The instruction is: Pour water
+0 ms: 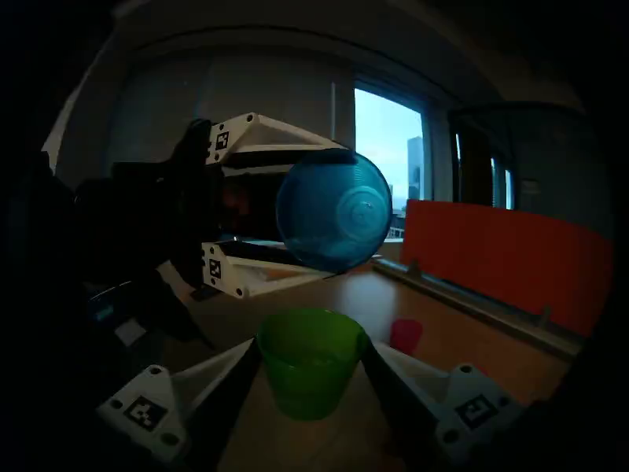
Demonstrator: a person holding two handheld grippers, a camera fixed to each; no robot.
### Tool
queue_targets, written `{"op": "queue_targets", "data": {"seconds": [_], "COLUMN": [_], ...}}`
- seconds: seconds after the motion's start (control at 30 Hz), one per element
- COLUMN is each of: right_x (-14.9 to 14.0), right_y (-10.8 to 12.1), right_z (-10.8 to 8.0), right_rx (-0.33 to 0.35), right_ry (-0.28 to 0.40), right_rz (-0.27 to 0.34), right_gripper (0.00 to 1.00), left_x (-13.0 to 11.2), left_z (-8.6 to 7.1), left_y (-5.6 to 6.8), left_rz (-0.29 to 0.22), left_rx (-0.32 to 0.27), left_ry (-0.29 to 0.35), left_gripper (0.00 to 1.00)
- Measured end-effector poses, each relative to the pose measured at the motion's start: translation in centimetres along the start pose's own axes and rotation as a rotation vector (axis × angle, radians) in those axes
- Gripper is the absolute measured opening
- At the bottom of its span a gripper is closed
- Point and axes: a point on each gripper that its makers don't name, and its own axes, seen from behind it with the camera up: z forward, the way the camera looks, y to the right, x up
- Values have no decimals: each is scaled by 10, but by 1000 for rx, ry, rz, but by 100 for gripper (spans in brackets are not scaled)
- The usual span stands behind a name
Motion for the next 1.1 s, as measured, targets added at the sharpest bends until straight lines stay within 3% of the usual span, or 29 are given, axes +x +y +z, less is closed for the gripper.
{"op": "queue_targets", "data": {"seconds": [1.1], "right_x": [12], "right_y": [0], "right_z": [5], "right_rx": [11], "right_ry": [6], "right_rz": [-9], "right_gripper": [91], "left_x": [4], "left_z": [-10], "left_y": [-19], "left_rz": [-1], "left_rx": [28], "left_ry": [23], "left_gripper": [85]}}
